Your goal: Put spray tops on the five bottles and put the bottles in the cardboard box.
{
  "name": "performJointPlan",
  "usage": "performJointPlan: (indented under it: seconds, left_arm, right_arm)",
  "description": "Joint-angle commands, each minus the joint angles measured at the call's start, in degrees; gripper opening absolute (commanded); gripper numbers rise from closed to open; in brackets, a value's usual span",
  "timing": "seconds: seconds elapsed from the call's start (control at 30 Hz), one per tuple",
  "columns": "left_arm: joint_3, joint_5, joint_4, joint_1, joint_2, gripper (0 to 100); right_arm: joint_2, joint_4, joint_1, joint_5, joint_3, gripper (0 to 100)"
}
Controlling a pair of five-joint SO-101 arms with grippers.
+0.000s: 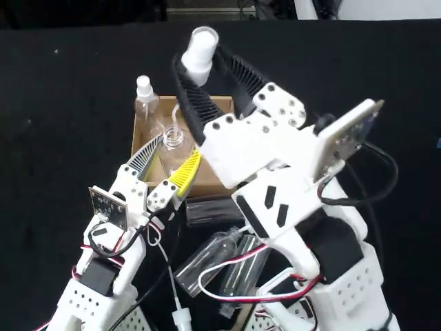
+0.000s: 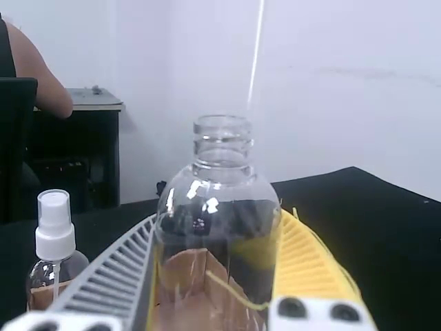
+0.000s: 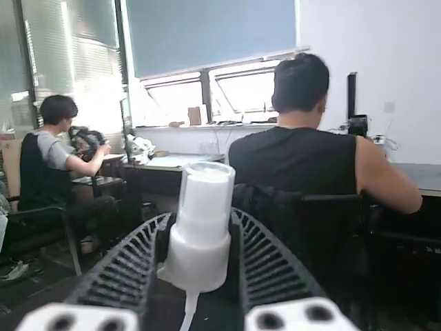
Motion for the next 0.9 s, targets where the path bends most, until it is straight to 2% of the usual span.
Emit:
performJointPlan:
  seconds: [0.0,0.3,0.37,0.47,0.6,0.77,0.87]
  left_arm:
    - [1.36,-0.26,-1.41,0.4,-0.09,3]
    - [1.36,-0.26,-1.41,0.4,-0.09,3]
    - [1.36,-0.26,-1.41,0.4,-0.09,3]
    - [1.36,-0.26,-1.41,0.4,-0.09,3]
    - [1.36,-0.26,-1.41,0.4,-0.09,3]
    - [1.36,-0.26,-1.41,0.4,-0.09,3]
    - [1.36,-0.26,-1.32,0.4,-0.09,3]
  right_arm:
    - [1.19,0.09,-1.58,0.53,-1.27,1.1]
    - [7.87,-1.67,-1.58,0.7,-1.36,1.1]
    - [8.13,-0.88,-1.85,2.81,-1.19,1.1]
    - [8.04,4.84,-1.93,6.95,-1.98,1.2]
    - [7.16,14.07,-2.02,8.26,-5.58,1.6]
    - [7.43,21.1,-6.33,7.74,-7.87,16.8]
    - [7.6,21.1,-6.59,7.74,-7.69,18.3]
